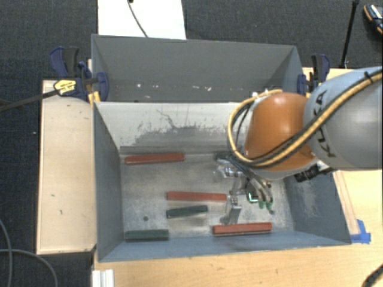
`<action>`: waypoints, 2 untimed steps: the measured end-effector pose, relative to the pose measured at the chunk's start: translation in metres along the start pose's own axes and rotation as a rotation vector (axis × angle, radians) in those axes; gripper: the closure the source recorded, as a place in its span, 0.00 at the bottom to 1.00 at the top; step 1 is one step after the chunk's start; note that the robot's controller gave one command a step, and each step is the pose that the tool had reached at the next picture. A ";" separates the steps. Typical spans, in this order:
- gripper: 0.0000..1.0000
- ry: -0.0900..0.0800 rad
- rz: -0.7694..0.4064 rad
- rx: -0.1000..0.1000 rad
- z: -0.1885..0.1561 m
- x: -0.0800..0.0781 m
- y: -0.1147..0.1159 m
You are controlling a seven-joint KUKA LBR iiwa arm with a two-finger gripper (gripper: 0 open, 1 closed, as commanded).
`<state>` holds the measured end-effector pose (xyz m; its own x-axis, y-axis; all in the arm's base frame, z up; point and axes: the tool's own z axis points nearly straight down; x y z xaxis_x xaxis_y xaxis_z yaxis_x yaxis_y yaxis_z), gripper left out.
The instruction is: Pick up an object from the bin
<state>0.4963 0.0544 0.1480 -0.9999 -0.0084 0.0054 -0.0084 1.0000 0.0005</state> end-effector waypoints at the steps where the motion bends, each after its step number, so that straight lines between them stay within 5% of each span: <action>1: 0.00 -0.007 0.002 0.000 -0.003 -0.002 0.000; 2: 0.00 -0.007 -0.045 -0.001 0.079 -0.015 0.047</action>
Offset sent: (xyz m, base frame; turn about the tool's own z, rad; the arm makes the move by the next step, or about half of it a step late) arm 0.0136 0.0453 -0.0780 -0.0394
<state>0.5109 0.1013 0.0691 -0.9986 -0.0536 -0.0015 -0.0536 0.9986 0.0013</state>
